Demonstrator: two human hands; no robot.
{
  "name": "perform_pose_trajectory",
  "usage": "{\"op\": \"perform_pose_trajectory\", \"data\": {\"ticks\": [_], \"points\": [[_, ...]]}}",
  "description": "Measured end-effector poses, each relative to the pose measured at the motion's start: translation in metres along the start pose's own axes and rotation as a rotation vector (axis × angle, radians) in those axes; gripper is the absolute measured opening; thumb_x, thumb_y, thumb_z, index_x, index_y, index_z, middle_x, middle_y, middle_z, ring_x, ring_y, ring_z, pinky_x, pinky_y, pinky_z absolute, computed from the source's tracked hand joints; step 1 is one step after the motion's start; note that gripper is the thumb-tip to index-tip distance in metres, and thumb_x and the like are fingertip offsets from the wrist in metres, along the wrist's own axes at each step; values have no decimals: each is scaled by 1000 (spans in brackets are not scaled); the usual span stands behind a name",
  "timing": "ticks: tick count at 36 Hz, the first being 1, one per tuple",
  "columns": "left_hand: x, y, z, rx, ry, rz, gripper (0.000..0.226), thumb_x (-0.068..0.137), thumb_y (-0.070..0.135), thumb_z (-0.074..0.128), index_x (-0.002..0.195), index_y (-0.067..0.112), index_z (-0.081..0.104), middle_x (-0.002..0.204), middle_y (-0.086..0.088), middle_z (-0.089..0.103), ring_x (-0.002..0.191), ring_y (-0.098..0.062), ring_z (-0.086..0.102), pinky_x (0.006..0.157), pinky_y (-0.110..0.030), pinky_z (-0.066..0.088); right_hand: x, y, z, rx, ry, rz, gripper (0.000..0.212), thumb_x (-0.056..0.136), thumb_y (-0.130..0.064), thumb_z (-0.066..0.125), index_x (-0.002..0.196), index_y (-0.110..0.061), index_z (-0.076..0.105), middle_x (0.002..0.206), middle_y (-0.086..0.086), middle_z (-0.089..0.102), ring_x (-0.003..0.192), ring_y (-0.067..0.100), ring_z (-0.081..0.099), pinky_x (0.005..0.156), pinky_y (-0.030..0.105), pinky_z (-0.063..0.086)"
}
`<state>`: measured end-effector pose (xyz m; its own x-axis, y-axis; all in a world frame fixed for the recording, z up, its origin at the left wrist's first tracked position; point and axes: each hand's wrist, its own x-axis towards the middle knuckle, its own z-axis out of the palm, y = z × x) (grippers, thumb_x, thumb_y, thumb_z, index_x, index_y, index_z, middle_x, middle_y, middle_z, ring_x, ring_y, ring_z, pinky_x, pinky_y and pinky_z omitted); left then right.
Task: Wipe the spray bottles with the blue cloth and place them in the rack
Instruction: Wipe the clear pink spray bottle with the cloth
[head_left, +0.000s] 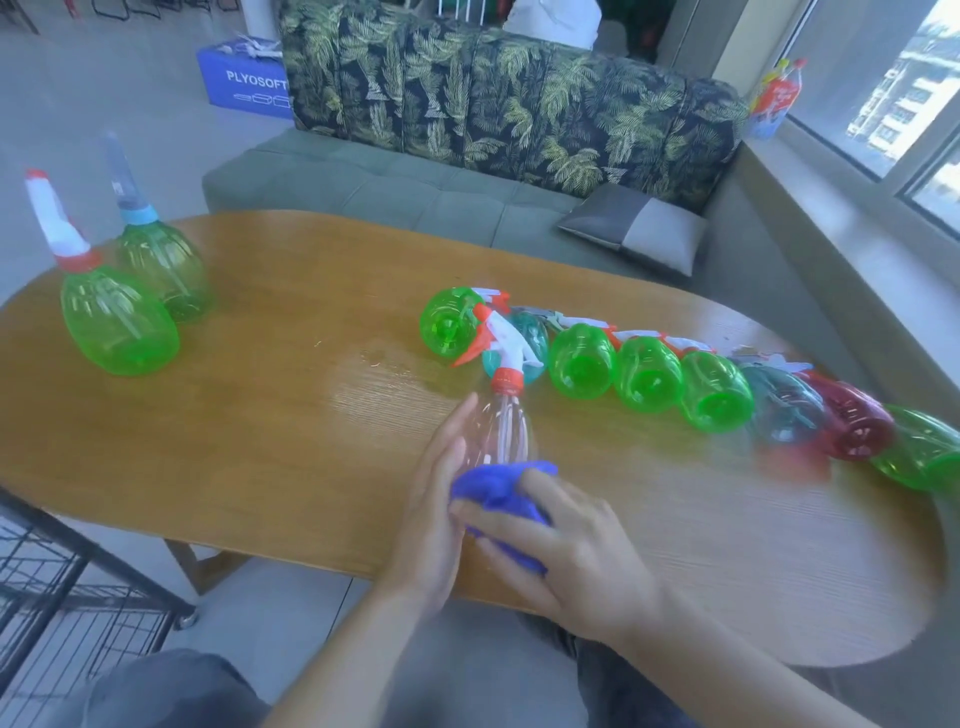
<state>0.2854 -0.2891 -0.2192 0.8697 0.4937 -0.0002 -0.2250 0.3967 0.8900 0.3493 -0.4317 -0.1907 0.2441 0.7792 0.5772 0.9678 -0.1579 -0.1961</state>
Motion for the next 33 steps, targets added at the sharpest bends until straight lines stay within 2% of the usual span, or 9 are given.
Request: {"op": "perform_pose_trajectory", "data": {"ticks": [5, 8, 11, 16, 18, 22, 24, 29, 33], "points": [[-3, 2, 3, -8, -23, 23, 41, 111, 35, 46, 147, 46, 63, 154, 8, 62, 140, -16, 61, 119, -51, 46, -5, 9, -19, -21, -64, -153, 26, 106, -32, 60, 128, -29, 74, 108, -3, 56, 81, 18, 58, 64, 28, 53], [-2, 2, 5, 8, -9, -3, 43, 105, 43, 47, 144, 50, 63, 152, 3, 65, 130, -22, 68, 93, -46, 59, 11, 16, -29, 85, 91, 46, 31, 108, -35, 55, 136, -29, 67, 111, -5, 59, 84, 11, 58, 77, 19, 49], [-1, 1, 3, 21, -4, -3, 44, 105, 44, 47, 146, 46, 63, 155, 6, 62, 135, -25, 66, 107, -56, 54, 35, 26, -29, 144, 145, 301, 38, 105, -39, 56, 143, -32, 60, 100, -11, 53, 83, -1, 51, 78, 14, 43], [1, 1, 3, 62, -26, 11, 44, 107, 39, 45, 146, 48, 63, 154, 3, 63, 140, -32, 61, 110, -57, 51, 48, 29, -8, 179, 121, 467, 36, 105, -47, 49, 134, -35, 67, 99, -11, 59, 82, 8, 60, 81, 30, 52], [1, 2, 4, 44, -18, 10, 41, 114, 32, 42, 149, 42, 62, 152, 1, 64, 141, -30, 60, 108, -56, 53, 43, 23, -2, 166, 136, 423, 36, 105, -43, 49, 132, -29, 70, 98, -7, 58, 79, 10, 59, 76, 33, 53], [1, 4, 4, 12, -3, -20, 37, 116, 31, 46, 149, 38, 61, 144, 5, 70, 118, -25, 70, 78, -40, 58, 25, 17, 0, 109, 124, 234, 34, 106, -34, 54, 132, -21, 71, 97, -1, 54, 77, 16, 53, 69, 34, 52], [1, 3, 4, 35, 2, -16, 43, 107, 39, 49, 148, 40, 62, 144, 3, 71, 118, -23, 73, 82, -40, 57, 14, 15, 1, 81, 90, 143, 33, 107, -32, 55, 133, -20, 70, 102, 2, 58, 80, 20, 56, 72, 34, 53], [0, 1, 2, 48, 3, 22, 46, 104, 34, 47, 147, 38, 64, 153, 6, 63, 143, -18, 59, 120, -53, 45, -10, 14, 1, 33, -17, -59, 33, 106, -31, 60, 137, -24, 65, 104, 5, 64, 82, 25, 61, 60, 35, 54], [-4, 2, 4, 43, -21, 23, 45, 106, 37, 46, 147, 42, 63, 152, 5, 64, 143, -20, 59, 112, -47, 54, -12, 15, -9, 37, 3, -96, 31, 107, -32, 58, 136, -24, 64, 105, 3, 66, 85, 21, 61, 66, 28, 53]]}}
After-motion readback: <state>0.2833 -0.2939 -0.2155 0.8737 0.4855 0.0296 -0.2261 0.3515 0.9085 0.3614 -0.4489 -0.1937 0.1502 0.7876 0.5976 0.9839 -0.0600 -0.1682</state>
